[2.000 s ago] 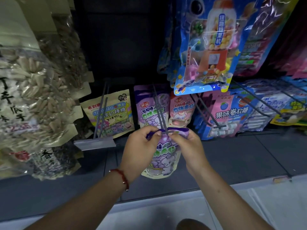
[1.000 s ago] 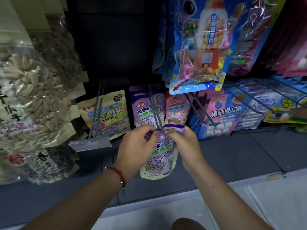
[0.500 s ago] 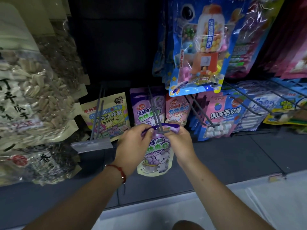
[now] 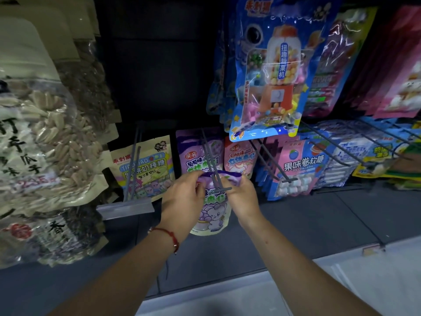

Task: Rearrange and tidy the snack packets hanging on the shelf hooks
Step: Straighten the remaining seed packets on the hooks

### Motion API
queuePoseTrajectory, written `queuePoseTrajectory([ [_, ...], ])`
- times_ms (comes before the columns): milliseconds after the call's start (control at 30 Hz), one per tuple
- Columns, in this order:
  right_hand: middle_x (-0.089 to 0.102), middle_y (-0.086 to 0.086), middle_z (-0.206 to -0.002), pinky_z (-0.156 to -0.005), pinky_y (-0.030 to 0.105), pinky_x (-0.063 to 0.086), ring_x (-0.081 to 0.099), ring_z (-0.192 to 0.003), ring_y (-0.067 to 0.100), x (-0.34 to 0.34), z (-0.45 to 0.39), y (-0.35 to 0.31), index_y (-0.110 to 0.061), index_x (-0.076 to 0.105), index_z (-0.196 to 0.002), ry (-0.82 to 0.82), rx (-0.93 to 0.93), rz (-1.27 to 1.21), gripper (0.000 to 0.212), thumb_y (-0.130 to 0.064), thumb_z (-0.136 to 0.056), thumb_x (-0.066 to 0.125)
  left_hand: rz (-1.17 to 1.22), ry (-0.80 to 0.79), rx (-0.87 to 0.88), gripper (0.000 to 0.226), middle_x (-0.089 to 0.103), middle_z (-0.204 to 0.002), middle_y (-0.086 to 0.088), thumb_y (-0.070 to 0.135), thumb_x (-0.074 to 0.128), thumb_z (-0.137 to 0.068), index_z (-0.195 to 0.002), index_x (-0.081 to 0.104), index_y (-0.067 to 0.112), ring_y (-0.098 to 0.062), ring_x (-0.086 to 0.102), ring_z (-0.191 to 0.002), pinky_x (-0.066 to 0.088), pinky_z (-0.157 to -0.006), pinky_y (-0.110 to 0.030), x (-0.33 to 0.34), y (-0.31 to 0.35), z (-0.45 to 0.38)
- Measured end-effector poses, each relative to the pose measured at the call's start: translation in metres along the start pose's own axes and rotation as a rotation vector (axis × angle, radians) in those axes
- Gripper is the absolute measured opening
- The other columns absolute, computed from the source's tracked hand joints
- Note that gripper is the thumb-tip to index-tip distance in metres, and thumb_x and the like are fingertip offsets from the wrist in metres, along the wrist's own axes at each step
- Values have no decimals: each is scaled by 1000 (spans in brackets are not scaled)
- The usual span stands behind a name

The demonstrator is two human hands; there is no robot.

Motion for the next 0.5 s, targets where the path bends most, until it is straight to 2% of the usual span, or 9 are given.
queuePoseTrajectory([
  [67, 74, 0, -89, -82, 38, 56, 70, -84, 16, -2, 2, -1, -13, 66, -97, -1, 0, 21, 35, -42, -80, 76, -36, -14, 77, 42, 60, -123, -2, 23, 57, -96, -137, 52, 20, -23, 59, -108, 49, -86, -36, 4, -6, 3],
  [133, 70, -2, -91, -76, 31, 53, 67, -83, 15, -6, 6, -4, -13, 60, -98, 5, -3, 75, 34, -40, -83, 73, -152, -40, 146, 61, 50, -134, -7, 21, 63, -91, -146, 39, 19, -28, 51, -119, 46, -97, -42, 8, -10, 7],
  [200, 65, -6, -101, -77, 25, 52, 64, -88, 10, -12, 11, -8, -18, 55, -113, -16, -54, 167, 39, -41, -86, 70, -307, -50, 175, 82, 36, -148, -14, 26, 70, -84, -153, 25, 19, -34, 39, -133, 38, -107, -50, 7, -11, 12],
  [300, 52, -14, -120, -76, 11, 44, 53, -95, -2, -25, 25, -16, -26, 39, -140, -84, -146, 330, 59, -32, -89, 68, -423, -77, 222, 100, 25, -156, -22, 37, 77, -74, -154, 21, 14, -45, 27, -142, 29, -111, -58, 2, -8, 27],
  [333, 48, -14, -126, -83, 12, 42, 50, -103, -2, -32, 34, -20, -28, 36, -143, -98, -184, 380, 63, -30, -88, 67, -430, -110, 223, 103, 25, -157, -23, 39, 79, -72, -153, 24, 12, -46, 27, -142, 29, -110, -60, -1, -6, 36],
  [433, 37, -7, -151, -111, 29, 32, 34, -137, 7, -56, 73, -43, -30, 28, -150, -173, -235, 586, 75, -31, -86, 68, -392, -266, 230, 103, 29, -155, -24, 43, 82, -67, -150, 32, 7, -47, 34, -139, 38, -106, -60, -26, 13, 67],
  [500, 26, -1, -158, -118, 31, 23, 23, -145, 13, -74, 108, -69, -24, 25, -153, -241, -157, 708, 78, -32, -88, 67, -378, -374, 260, 98, 27, -157, -22, 50, 73, -75, -152, 27, 12, -44, 36, -138, 41, -104, -56, -60, 34, 78],
])
Point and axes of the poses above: each hand's wrist, its own z-axis away from the middle knuckle, its own x-axis out of the palm, y = z × x, the point moved 1 cm from there along -z, towards the middle knuckle
